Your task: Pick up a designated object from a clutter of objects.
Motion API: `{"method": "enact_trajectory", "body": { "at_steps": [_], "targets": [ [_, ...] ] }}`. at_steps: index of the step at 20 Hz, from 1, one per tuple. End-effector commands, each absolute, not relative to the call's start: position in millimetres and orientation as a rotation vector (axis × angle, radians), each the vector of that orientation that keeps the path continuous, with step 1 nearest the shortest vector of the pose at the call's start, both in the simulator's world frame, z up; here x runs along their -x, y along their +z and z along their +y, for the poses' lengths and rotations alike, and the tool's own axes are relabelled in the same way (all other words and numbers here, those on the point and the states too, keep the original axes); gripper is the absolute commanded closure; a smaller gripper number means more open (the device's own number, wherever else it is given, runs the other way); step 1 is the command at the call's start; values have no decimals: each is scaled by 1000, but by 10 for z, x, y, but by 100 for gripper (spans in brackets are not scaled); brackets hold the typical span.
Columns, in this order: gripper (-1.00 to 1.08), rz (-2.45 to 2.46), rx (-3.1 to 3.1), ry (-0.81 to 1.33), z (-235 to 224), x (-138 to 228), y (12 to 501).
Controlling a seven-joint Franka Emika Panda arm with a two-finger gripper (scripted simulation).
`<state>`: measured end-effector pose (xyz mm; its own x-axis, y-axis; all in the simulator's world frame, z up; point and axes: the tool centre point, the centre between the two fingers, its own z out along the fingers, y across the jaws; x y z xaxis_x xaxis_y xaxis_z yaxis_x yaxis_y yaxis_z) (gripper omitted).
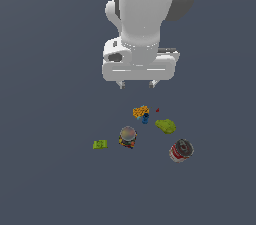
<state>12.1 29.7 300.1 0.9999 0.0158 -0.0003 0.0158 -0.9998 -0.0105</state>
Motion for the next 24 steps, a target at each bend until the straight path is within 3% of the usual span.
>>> {"method": "enact_trajectory", "body": {
  "at_steps": [1, 13, 24],
  "targets": [
    [-92, -25, 3131, 1, 297, -121, 3001],
    [-92, 52, 3109, -65, 152, -180, 3193],
    [-92, -127, 3127, -51, 429, -294, 2786]
  ]
}}
